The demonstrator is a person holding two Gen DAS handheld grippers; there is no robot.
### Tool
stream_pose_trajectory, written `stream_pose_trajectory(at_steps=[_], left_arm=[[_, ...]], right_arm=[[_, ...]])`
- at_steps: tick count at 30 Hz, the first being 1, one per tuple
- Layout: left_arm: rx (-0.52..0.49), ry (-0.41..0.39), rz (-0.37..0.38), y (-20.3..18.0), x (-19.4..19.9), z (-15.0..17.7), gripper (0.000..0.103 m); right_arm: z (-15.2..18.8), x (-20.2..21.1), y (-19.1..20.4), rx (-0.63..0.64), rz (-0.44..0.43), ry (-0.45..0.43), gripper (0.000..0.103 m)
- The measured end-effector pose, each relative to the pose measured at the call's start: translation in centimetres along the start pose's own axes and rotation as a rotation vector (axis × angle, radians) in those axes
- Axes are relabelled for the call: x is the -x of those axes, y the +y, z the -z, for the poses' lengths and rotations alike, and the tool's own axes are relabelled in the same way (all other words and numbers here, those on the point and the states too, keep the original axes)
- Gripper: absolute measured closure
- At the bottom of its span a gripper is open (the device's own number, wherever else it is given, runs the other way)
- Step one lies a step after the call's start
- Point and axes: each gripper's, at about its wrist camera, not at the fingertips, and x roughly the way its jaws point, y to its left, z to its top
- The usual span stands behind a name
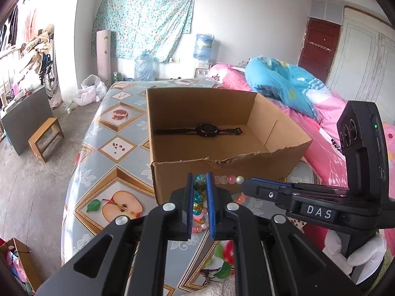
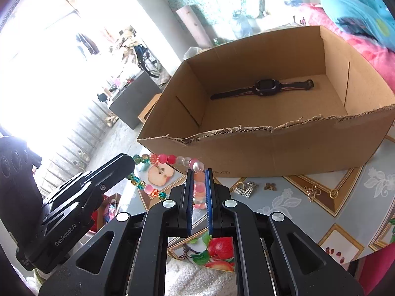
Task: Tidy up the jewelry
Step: 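Lift the bead bracelet with the left tool and drop it into the box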
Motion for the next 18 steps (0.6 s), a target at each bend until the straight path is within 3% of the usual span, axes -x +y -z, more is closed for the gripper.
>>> stream_pose_trajectory(at_steps=[5, 12, 18], left_arm=[[-0.029, -0.056, 0.036, -1.5, 2.2, -2.3, 0.094], [-0.041, -0.132, 0.078, -1.6, 2.1, -7.4, 0.094], [-0.022, -0.074, 0.064, 0.2, -2.9, -10.5, 0.094]], right_arm=[[-0.8, 2.8, 0.7, 0.029, -0.034, -0.065, 0.096], [-5.5, 4.4, 1.1, 0.067, -0.068, -0.137, 0.096], [-10.4, -0.2, -1.6, 0.011, -0.086, -0.013, 0.096]])
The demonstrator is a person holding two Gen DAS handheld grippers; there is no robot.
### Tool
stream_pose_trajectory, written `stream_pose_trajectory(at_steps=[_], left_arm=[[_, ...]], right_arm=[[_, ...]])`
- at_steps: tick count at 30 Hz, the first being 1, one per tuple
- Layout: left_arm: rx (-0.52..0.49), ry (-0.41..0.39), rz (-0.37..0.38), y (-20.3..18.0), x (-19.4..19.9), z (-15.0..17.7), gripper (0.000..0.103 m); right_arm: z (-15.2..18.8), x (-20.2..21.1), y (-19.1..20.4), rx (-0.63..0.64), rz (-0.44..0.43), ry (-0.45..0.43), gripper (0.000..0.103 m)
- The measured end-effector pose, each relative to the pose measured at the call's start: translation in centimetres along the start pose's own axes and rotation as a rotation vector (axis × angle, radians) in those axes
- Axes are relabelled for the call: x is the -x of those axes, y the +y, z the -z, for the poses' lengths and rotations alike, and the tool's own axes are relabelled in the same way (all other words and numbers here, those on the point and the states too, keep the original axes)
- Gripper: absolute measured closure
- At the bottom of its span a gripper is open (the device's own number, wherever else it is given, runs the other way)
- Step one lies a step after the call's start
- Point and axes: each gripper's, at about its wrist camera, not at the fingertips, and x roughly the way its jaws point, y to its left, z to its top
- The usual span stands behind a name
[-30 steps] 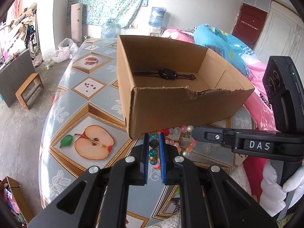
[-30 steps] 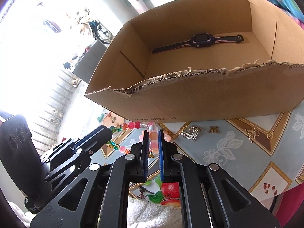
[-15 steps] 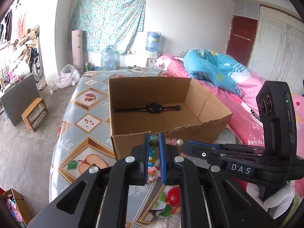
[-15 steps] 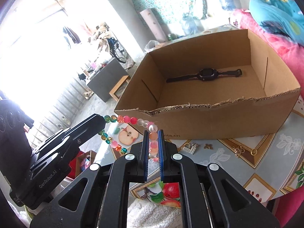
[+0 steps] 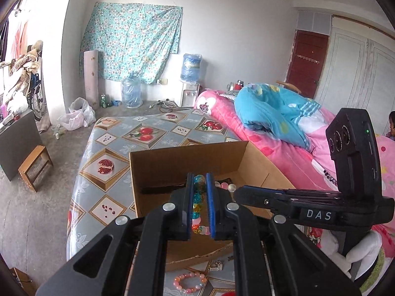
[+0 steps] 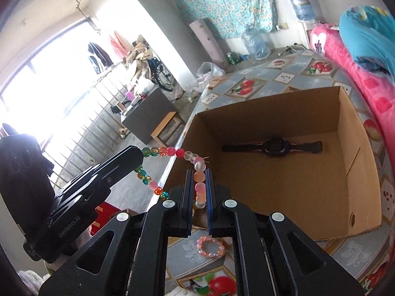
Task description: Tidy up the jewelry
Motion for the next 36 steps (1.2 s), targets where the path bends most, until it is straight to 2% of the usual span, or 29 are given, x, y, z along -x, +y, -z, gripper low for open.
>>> stream_pose_trajectory(at_steps=[3, 8, 12, 16, 22, 29, 34, 36], left_arm=[[-0.003, 0.058, -0.02, 1.1, -3.3, -0.1, 0.094], [-0.022, 0.165, -0.041, 2.2, -8.0, 0.5, 0.094], [-0.037, 0.227, -0.058, 2.7, -9.9, 1.1, 0.093], [-0.035, 0.242, -0.074, 3.4, -10.6, 1.6, 0.093], [-0.001, 0.209, -0.091, 4.0, -9.0, 1.6, 0.091], [0.016, 0.112, -0.064, 3.3, -4.3, 1.8, 0.082], [0.006, 0.007, -0.018, 2.1, 0.3, 3.2, 0.067], [-0.015, -0.028, -0.013, 1.7, 2.2, 4.2, 0.059]], right_arm=[[-1.3, -3.2, -1.9, -0.041, 0.015, 0.086, 0.096], [-2.1, -6.7, -2.9, -0.028, 0.075, 0.195, 0.096], [-2.2, -8.5, -3.2, -0.009, 0.122, 0.255, 0.095], [-2.0, -9.0, -3.7, -0.018, 0.123, 0.288, 0.092], [-2.4, -7.0, -3.5, -0.03, 0.118, 0.238, 0.092], [-0.8, -0.4, -1.4, 0.01, 0.078, 0.11, 0.088], [2.4, 5.6, 0.2, 0.051, 0.006, -0.012, 0.081], [4.1, 7.5, 1.0, 0.086, 0.0, -0.053, 0.076]])
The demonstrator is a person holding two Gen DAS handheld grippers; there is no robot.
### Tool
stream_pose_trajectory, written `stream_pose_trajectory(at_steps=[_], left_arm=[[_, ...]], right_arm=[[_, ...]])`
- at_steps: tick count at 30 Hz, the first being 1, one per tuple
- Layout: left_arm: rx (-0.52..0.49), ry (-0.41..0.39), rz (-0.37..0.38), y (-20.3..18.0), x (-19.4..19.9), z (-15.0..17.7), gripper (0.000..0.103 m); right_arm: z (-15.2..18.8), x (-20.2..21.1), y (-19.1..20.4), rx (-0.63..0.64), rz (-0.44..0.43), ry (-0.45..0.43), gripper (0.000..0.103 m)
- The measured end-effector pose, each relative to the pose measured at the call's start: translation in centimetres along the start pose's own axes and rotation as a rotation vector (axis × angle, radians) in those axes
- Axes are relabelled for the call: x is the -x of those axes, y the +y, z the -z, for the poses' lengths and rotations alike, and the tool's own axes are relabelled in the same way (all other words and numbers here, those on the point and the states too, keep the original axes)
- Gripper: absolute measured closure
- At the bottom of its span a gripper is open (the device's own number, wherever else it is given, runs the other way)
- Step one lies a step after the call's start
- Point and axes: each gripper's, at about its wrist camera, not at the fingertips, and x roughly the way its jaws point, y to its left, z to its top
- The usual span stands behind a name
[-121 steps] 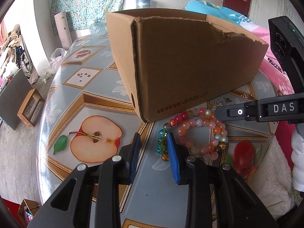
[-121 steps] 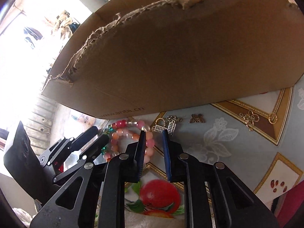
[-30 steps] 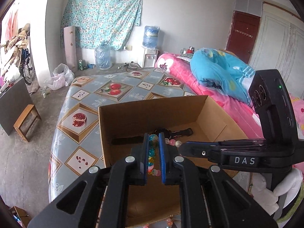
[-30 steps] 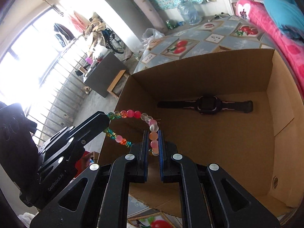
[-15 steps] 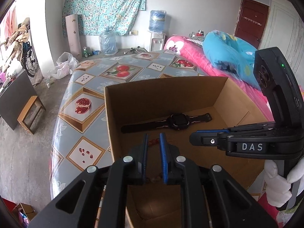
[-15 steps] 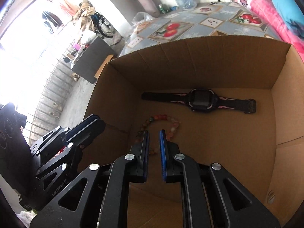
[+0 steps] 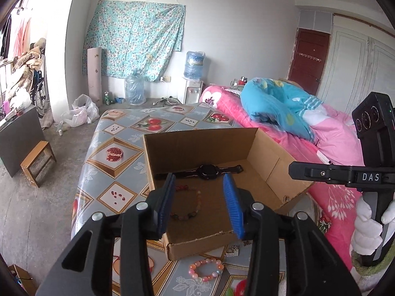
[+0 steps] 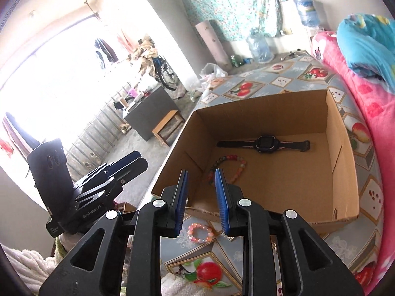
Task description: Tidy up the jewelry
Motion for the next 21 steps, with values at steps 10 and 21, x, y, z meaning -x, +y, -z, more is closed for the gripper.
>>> stream_pose_trajectory(at_steps=[10, 21], left_arm=[[-0.035, 0.09, -0.05, -0.4, 1.7, 7.5, 0.038], [-0.037, 0.263, -0.191, -0.6, -5.4, 12.4, 0.038]], right_arm=[[10.3, 0.6, 0.5, 0.074, 0.192, 0.001, 0.054], [15.3, -6.3, -0.2, 0.088, 0.411, 0.109, 0.045]])
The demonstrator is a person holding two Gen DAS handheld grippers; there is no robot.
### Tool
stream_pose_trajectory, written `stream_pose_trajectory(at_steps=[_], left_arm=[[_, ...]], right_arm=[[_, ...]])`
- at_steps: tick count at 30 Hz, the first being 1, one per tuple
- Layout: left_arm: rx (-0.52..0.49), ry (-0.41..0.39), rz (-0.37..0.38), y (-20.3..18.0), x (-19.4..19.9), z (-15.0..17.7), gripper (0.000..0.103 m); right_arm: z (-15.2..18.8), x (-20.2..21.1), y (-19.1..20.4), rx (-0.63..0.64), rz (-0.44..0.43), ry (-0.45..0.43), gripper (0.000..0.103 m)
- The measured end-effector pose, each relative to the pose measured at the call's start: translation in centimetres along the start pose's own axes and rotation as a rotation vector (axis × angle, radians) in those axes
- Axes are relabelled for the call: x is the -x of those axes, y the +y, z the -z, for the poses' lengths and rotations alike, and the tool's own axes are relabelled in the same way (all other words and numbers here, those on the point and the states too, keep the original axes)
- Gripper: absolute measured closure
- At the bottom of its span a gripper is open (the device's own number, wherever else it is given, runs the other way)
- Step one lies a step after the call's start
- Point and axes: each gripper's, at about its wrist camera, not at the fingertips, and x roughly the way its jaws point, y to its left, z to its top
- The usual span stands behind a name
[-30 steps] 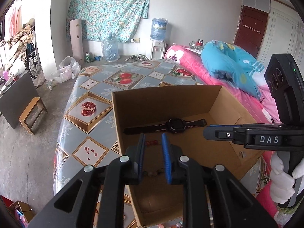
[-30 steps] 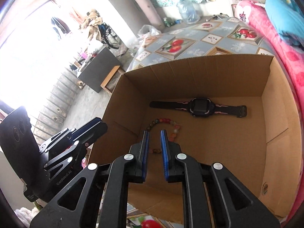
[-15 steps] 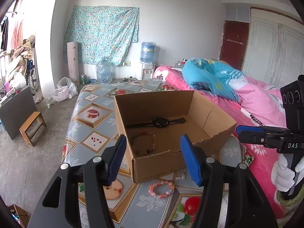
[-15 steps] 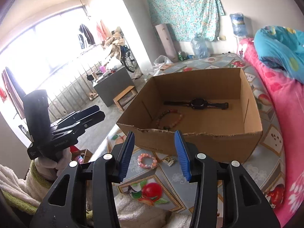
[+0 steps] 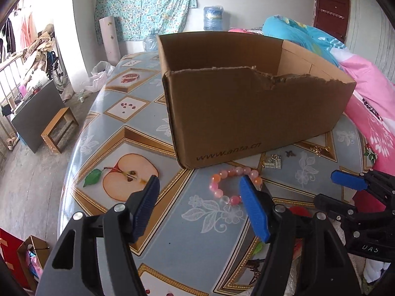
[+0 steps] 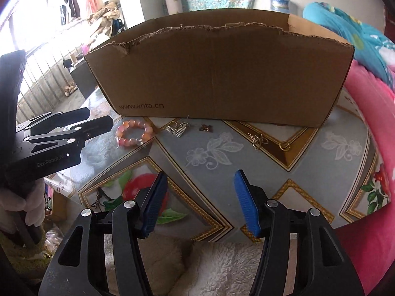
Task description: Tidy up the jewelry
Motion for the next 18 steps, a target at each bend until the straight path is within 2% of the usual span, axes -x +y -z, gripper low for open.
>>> stream_pose_trajectory(at_steps=[3, 6, 7, 8, 9, 18], left_arm=[[-0.015, 0.01, -0.037, -0.2, -0.8, 0.0, 0.038], [-0.034, 0.035, -0.054, -0.3, -1.5, 0.4, 0.037], [-0.033, 0.046, -0.055, -0.4, -1.8, 0.5, 0.037], [-0.032, 0.054, -0.056, -0.4, -2.0, 0.7, 0.037], [-0.031, 0.059, -0.059, -0.4, -2.1, 0.8, 0.036], [-0.01, 0.067, -0.082, 0.0, -2.6, 1.2, 0.025]], right_arm=[[0.2, -0.7, 0.3, -0.006, 0.015, -0.02, 0.038], [0.9, -1.0, 1.4, 0.059, 0.065, -0.044, 0.031], [1.1, -1.1, 1.8, 0.087, 0.083, -0.053, 0.023], [1.2, -1.1, 1.9, 0.096, 0.084, -0.058, 0.011], [1.4, -1.3, 1.8, 0.087, 0.07, -0.05, 0.009], [1.7, -1.5, 1.2, 0.093, 0.078, -0.093, 0.008]])
